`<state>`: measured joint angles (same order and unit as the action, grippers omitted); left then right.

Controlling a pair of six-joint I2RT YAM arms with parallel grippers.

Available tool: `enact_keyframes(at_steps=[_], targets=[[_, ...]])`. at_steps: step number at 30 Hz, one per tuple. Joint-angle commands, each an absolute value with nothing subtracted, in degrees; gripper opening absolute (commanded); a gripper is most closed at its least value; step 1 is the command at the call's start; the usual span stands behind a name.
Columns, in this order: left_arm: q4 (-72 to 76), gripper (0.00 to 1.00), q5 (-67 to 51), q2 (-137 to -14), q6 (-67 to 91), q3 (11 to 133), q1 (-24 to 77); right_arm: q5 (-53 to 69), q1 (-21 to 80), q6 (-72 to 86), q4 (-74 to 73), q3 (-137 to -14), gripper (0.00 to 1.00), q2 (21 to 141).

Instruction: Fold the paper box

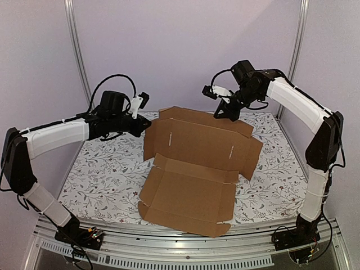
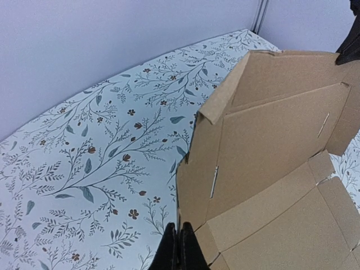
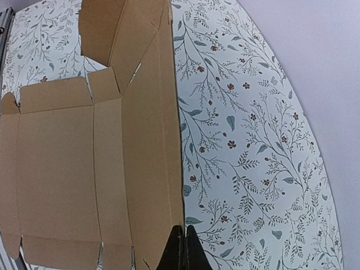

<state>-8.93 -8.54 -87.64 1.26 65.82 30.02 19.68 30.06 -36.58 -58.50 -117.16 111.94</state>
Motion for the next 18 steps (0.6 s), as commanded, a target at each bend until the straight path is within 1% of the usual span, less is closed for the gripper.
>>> enact_keyframes(at_steps=[1, 3, 5, 12, 14, 18], targets=[[-10.0, 0.0, -7.3, -86.2, 0.9, 65.2, 31.0, 17.7, 31.3, -38.9, -61.3, -118.6, 0.0, 112.9], [-10.5, 0.01, -6.4, -86.2, 1.3, 65.3, 31.1, 17.5, 31.4, -39.0, -61.1, -118.6, 0.0, 112.5], [-11.2, 0.05, -5.4, -86.2, 1.5, 65.5, 31.1, 17.1, 31.7, -39.0, -61.0, -118.6, 0.0, 112.1], [-14.2, 0.27, 1.2, -86.3, 3.6, 65.8, 31.0, 15.6, 33.0, -39.2, -61.3, -118.1, 0.0, 110.3], [-15.4, 0.32, 3.4, -86.7, 4.7, 66.4, 30.9, 14.9, 33.5, -39.2, -61.3, -117.5, 0.0, 109.6], [-18.5, 0.38, 2.2, -86.3, 6.7, 68.7, 30.8, 12.8, 34.9, -39.6, -59.4, -114.3, 0.0, 107.9]])
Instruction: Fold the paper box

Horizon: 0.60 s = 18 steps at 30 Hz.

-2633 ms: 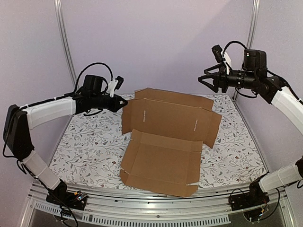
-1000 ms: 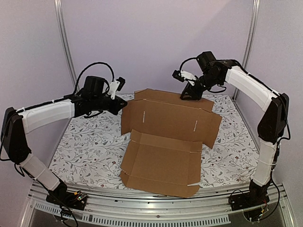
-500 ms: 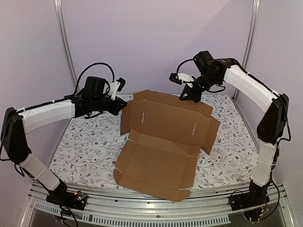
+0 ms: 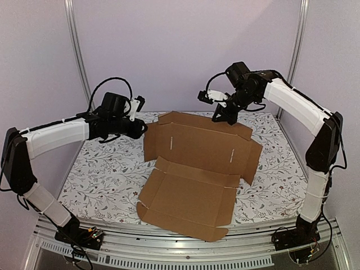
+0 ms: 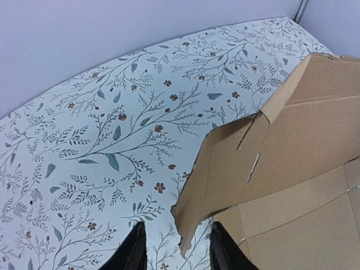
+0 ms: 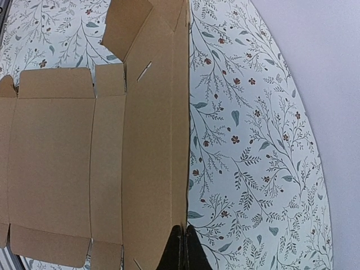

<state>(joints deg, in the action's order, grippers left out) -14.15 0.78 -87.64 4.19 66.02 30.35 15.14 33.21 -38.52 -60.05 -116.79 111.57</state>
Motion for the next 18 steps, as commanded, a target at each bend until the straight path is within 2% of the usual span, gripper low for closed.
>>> enact_keyframes(at_steps=[1, 4, 11, 16, 18], targets=[[-18.9, 0.4, 1.5, -85.9, 7.1, 69.3, 30.8, 12.4, 35.3, -39.8, -58.8, -113.2, 0.0, 107.2], [-20.9, 0.44, -0.7, -84.2, 8.1, 71.9, 30.8, 11.9, 35.9, -40.0, -57.0, -110.4, 0.0, 105.2], [-27.4, 0.47, -7.6, -83.5, 11.3, 80.9, 30.2, 8.6, 38.4, -40.4, -54.7, -106.1, 0.0, 102.1], [-30.0, 0.38, -15.9, -86.6, 16.1, 85.7, 29.5, 4.8, 40.5, -40.4, -52.7, -104.2, 0.0, 100.6], [-30.3, 0.3, -18.3, -87.9, 18.2, 86.8, 29.4, 3.8, 41.3, -40.3, -52.1, -103.5, 0.0, 100.0]])
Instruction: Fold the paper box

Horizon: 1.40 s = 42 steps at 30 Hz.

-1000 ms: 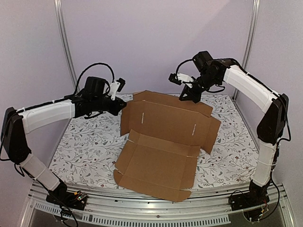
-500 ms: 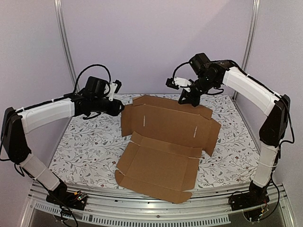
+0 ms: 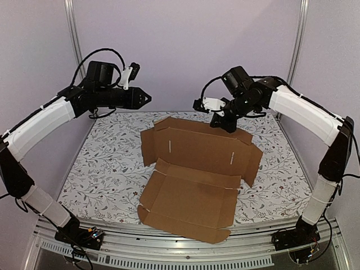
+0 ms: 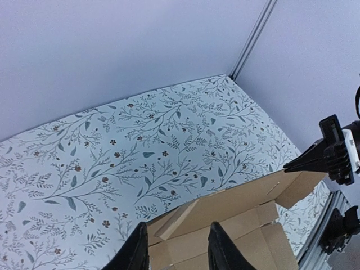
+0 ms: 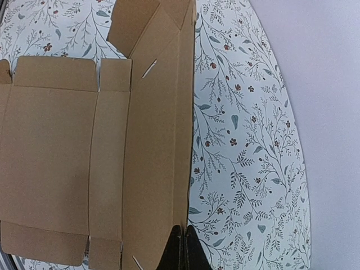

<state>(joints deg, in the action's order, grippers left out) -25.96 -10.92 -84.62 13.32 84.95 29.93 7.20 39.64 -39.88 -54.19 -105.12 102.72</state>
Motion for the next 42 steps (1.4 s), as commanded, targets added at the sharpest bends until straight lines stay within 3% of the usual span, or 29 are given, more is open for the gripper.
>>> enact_keyframes(at_steps=[1, 6, 7, 16, 42], targets=[[-30.4, 0.25, -19.3, -88.6, 19.2, 87.4, 29.3, 3.3, 41.7, -40.3, -51.9, -103.2, 0.0, 99.7], [-31.7, 0.01, -21.8, -91.5, 22.9, 89.4, 29.0, 1.4, 43.7, -39.8, -50.3, -101.4, 0.0, 98.4], [-32.2, 0.0, -22.0, -92.0, 23.2, 89.6, 29.0, 1.0, 44.2, -39.7, -49.9, -101.0, 0.0, 98.2], [-34.4, 0.0, -24.3, -94.5, 26.1, 89.6, 29.3, -4.3, 46.5, -39.1, -47.6, -99.3, 0.0, 97.4], [-39.9, 0.0, -14.3, -93.9, 22.8, 88.5, 29.9, -6.3, 49.2, -38.3, -46.1, -97.5, 0.0, 96.2]])
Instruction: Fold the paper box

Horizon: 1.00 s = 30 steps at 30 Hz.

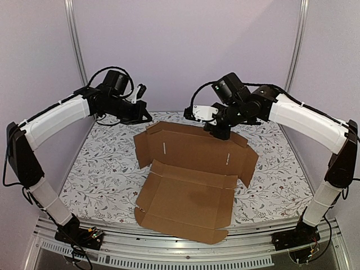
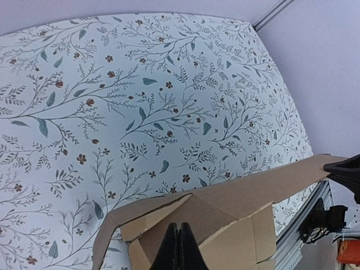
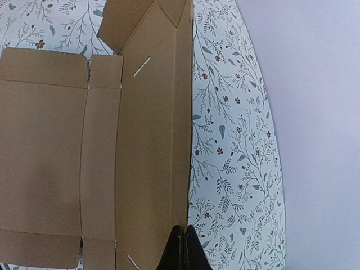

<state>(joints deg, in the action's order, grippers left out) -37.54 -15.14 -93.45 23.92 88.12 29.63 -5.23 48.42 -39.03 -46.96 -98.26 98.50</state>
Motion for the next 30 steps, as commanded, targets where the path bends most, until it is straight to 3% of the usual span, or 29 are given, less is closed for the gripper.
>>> enact_keyframes(at_steps=[1, 30], targets=[[-39.9, 0.0, -14.6, -94.0, 22.7, 88.5, 29.9, -6.5, 49.2, -38.3, -45.9, -97.5, 0.0, 96.2], [-35.2, 0.0, -21.1, -97.5, 27.7, 88.0, 37.2, -7.3, 50.2, -33.8, -41.0, -94.6, 0.0, 96.7]])
